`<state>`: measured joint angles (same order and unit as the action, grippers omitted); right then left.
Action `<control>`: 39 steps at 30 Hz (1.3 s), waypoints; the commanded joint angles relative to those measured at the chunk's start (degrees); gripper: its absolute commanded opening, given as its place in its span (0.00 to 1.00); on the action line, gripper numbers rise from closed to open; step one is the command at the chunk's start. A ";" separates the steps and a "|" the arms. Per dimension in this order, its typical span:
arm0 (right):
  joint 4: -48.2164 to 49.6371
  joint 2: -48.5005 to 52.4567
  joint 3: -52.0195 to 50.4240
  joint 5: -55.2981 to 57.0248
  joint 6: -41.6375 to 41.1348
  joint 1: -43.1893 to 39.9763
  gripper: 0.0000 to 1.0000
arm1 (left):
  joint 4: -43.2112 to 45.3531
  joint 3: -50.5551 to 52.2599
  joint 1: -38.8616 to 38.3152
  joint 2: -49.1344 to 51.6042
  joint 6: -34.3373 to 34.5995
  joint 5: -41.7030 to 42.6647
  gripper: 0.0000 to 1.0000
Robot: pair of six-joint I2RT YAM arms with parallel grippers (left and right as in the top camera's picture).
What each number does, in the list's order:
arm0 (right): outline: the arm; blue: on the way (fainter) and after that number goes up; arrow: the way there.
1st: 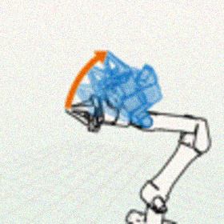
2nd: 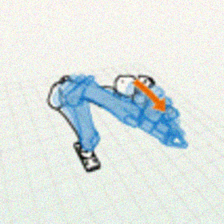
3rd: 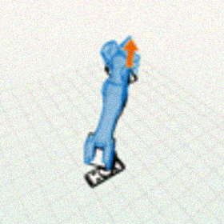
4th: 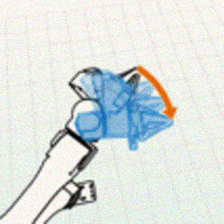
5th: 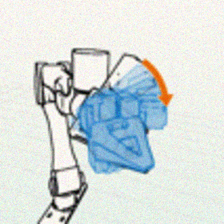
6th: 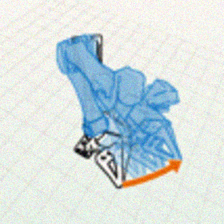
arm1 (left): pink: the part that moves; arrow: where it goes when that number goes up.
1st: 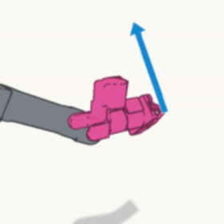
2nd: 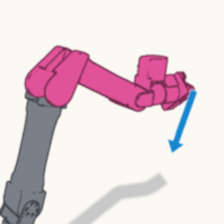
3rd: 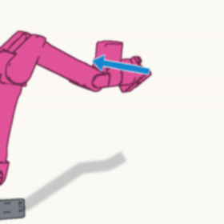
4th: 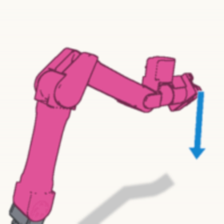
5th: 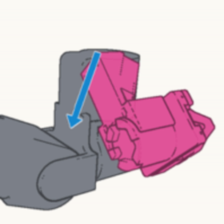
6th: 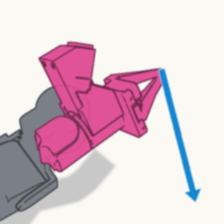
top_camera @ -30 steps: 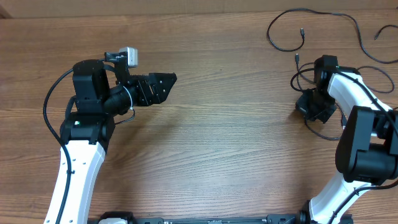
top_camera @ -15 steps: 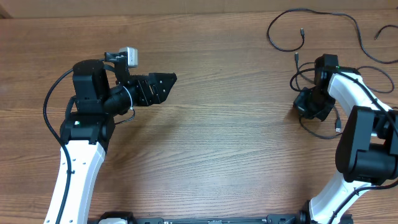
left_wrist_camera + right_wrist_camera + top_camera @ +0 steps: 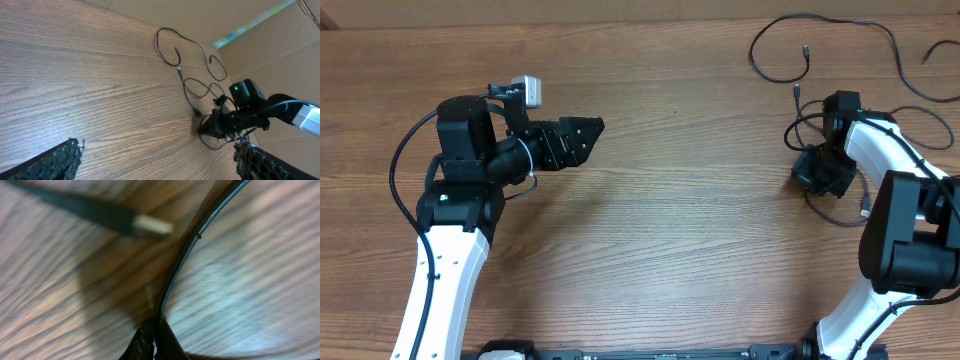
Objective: Untangle cables
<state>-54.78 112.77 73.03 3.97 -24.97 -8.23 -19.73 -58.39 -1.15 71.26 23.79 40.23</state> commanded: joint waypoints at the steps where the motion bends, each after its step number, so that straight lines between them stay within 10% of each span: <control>1: 0.00 0.39 -1.25 9.84 -3.74 -0.63 0.04 | 0.07 -1.03 0.00 0.26 -1.11 -0.20 1.00; 16: -12.57 0.35 16.06 10.97 -3.76 -6.91 0.04 | 0.07 -1.03 -0.02 0.26 -1.11 -0.20 1.00; 18: -15.43 0.33 20.17 10.97 -3.76 -7.56 0.16 | 0.13 -1.03 0.00 0.26 -1.11 -0.20 1.00; 21: -18.84 0.24 26.45 10.97 -3.76 -9.07 0.61 | 0.09 -1.03 0.00 0.26 -1.11 -0.20 1.00; 24: -20.22 0.24 31.12 10.88 -3.76 -11.74 0.75 | 0.02 -1.03 -0.02 0.26 -1.11 -0.17 1.00; 39: -18.86 4.42 32.72 6.03 -3.50 -32.94 1.00 | 0.07 -1.03 -0.02 0.26 -1.11 -0.22 1.00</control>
<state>-74.32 115.57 105.01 12.58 -28.49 -39.27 -19.73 -58.39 -1.15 71.26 23.79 40.23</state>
